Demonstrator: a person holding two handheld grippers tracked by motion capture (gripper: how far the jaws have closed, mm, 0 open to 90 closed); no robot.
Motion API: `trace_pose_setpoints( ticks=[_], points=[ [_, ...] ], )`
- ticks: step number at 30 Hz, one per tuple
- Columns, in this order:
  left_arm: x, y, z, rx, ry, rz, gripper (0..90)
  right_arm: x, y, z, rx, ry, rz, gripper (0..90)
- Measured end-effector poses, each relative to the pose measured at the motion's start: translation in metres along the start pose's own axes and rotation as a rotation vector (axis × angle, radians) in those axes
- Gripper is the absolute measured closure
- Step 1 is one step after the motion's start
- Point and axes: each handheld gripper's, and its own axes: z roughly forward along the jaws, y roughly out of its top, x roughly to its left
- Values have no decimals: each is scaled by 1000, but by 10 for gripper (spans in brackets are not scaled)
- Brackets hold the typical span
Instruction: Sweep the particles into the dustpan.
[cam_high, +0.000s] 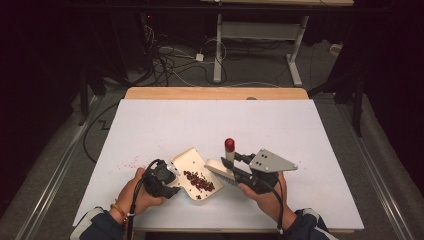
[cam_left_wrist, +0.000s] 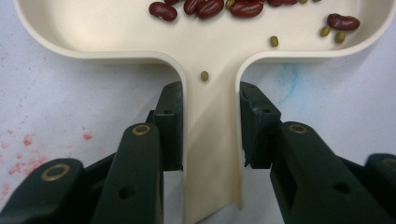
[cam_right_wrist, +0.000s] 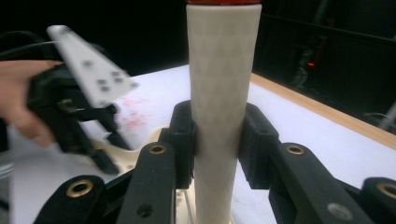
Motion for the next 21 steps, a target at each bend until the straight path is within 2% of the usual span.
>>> trace_pose_setpoints(
  ticks=[3,5,8,12,16,19,21],
  points=[
    [0,0,0,0,-3,-1,641,12,5,1,-6,31,-31,700],
    [0,0,0,0,-2,-1,641,14,9,0,-15,48,-24,700],
    [0,0,0,-2,-3,-1,641,12,12,-3,-33,31,-32,700],
    [2,-1,0,-7,-11,-7,641,0,18,-10,-69,20,2,700],
    [2,-2,0,-10,-14,-11,641,-14,21,-15,-114,-39,-13,700],
    [2,-1,0,-10,-14,-12,641,-25,15,-10,-104,-90,-1,700],
    [3,-2,1,-11,-17,-13,641,-31,10,-2,-87,-121,-12,700]
  ],
)
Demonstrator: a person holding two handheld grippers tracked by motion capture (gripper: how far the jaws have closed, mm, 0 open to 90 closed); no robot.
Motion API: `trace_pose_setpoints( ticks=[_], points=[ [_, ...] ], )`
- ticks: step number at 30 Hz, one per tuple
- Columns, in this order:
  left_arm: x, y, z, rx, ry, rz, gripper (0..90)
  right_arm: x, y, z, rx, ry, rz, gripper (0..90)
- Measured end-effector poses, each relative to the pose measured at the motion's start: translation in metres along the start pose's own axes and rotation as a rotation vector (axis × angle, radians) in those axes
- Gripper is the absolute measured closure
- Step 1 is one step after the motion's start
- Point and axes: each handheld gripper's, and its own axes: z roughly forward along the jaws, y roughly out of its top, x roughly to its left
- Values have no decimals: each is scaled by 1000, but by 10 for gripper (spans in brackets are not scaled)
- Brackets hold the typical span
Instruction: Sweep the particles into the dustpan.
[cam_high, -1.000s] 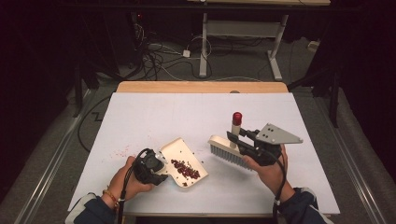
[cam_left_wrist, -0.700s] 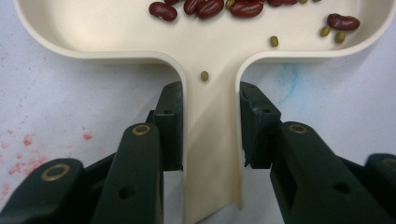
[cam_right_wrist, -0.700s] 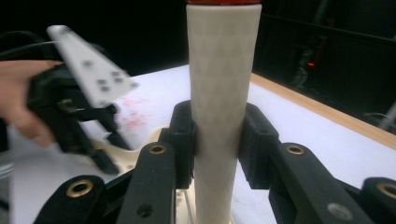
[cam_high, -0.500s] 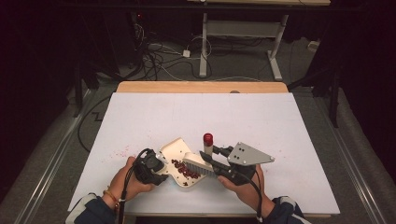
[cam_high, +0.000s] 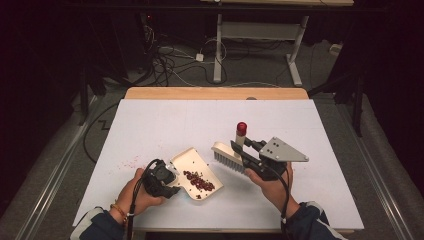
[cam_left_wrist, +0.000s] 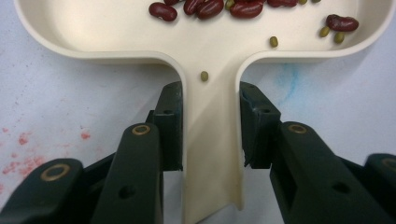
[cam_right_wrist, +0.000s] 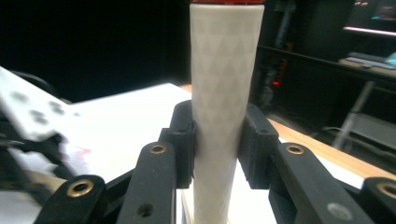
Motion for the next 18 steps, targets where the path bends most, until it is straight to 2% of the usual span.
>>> trace_pose_setpoints(
  ticks=[3,7,8,10,12,14,18],
  points=[
    [0,0,0,0,2,-1,641,-3,-7,14,11,-45,-19,701],
    [-1,0,0,1,3,-2,641,-2,-15,35,37,-44,-22,700],
    [-1,0,0,0,5,-2,641,0,-16,38,26,-26,-7,701],
    [-1,0,0,-2,7,-1,641,7,-14,40,40,1,-1,699],
    [-1,0,0,-3,8,-2,641,17,-12,38,38,33,-6,700],
    [-1,-1,-1,-4,8,-4,641,25,-10,36,45,71,15,700],
    [-2,-3,-2,-6,14,-15,642,39,-4,32,26,123,18,701]
  ],
)
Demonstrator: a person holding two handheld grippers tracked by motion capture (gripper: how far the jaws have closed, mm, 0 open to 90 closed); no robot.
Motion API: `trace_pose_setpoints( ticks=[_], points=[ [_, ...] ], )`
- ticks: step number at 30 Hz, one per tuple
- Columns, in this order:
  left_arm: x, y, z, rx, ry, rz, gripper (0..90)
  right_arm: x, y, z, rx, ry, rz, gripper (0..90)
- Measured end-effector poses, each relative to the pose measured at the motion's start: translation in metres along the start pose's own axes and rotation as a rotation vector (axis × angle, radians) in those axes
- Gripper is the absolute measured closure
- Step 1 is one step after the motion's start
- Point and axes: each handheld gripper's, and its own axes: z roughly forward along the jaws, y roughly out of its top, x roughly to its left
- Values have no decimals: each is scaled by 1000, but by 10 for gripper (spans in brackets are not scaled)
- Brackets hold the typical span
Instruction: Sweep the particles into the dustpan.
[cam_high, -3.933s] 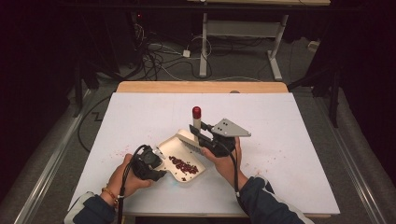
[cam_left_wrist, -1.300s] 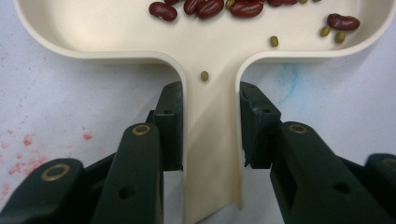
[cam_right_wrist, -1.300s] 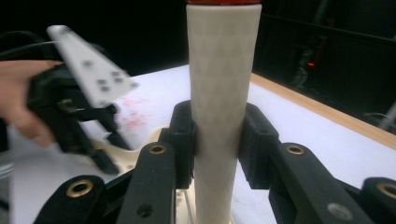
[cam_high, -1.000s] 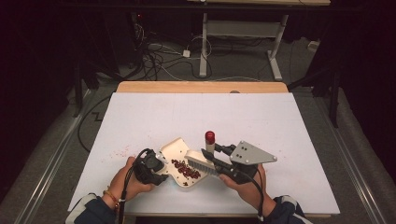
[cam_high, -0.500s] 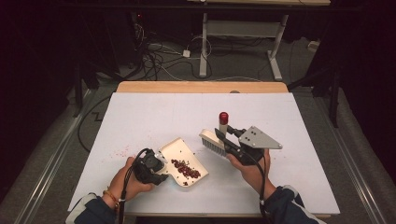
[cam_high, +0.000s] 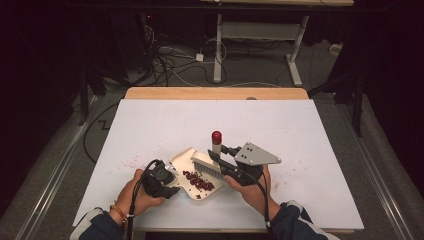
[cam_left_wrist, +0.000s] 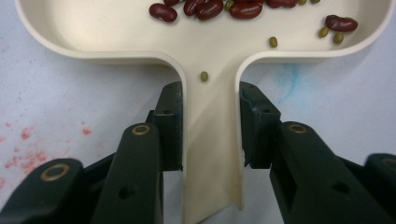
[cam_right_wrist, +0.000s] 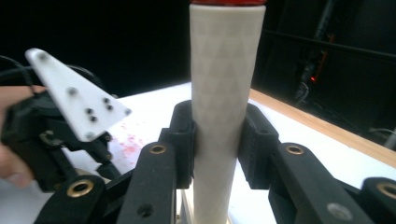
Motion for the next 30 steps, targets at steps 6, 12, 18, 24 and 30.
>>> trace_pose_setpoints(
  ticks=[6,12,18,24,30],
  points=[
    [3,-7,-2,-5,-17,-24,641,-6,9,-6,-32,-18,-12,701],
    [6,-9,-3,-7,-21,-40,641,-28,14,11,-40,-79,-43,701],
    [11,-10,-4,-3,-5,-45,642,-40,8,47,-28,-120,-82,700],
    [19,-13,-5,-7,-31,-63,642,-37,2,66,2,-95,-80,700],
    [21,-15,-6,-6,-15,-76,642,-25,3,64,19,-35,-41,698]
  ],
)
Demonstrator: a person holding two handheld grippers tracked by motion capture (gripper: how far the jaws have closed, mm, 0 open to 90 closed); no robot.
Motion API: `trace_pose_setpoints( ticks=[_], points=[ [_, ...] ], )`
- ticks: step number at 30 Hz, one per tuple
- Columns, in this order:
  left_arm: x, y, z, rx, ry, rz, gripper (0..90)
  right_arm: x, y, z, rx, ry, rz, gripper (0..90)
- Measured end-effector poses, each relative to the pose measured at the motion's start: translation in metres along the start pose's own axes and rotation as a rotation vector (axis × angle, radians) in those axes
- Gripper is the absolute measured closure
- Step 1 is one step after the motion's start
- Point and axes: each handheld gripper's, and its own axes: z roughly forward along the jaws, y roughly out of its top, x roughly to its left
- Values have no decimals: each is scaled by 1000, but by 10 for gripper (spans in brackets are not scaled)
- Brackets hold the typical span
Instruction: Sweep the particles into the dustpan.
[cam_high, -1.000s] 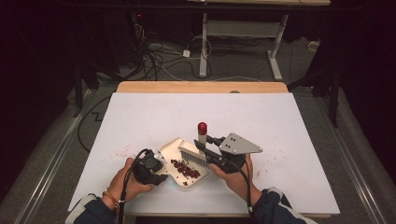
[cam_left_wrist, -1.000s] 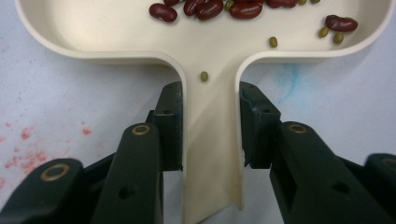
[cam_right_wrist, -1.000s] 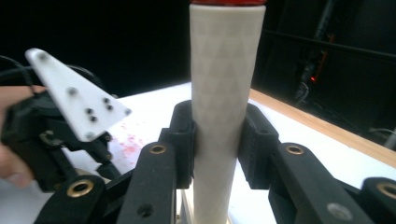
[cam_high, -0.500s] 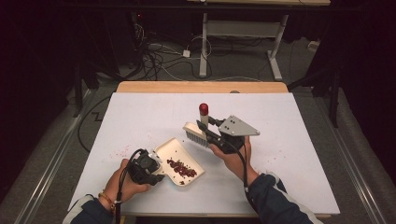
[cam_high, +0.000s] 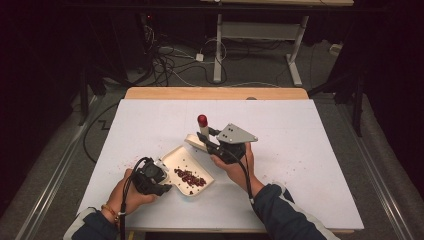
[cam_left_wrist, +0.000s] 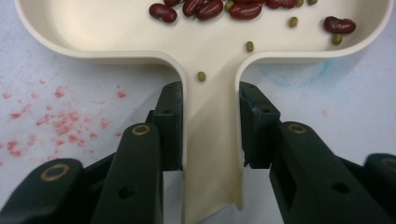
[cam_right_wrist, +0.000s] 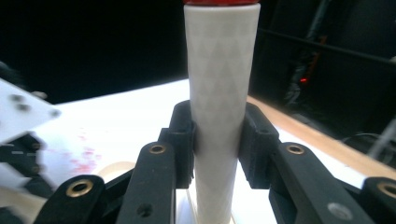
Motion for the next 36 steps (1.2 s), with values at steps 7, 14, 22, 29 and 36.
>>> trace_pose_setpoints(
  ticks=[7,14,22,29,36],
  points=[
    [1,1,0,-2,2,-7,642,11,3,-17,-39,84,88,701],
    [1,0,1,-1,3,-7,642,5,15,-39,-90,73,74,701],
    [1,0,1,-8,8,-20,642,5,3,-20,-65,4,3,700],
    [3,-1,1,-21,-2,-28,641,23,0,-5,-63,79,-29,700],
    [5,-2,1,-29,7,-41,641,28,6,-14,-84,112,-42,700]
  ],
)
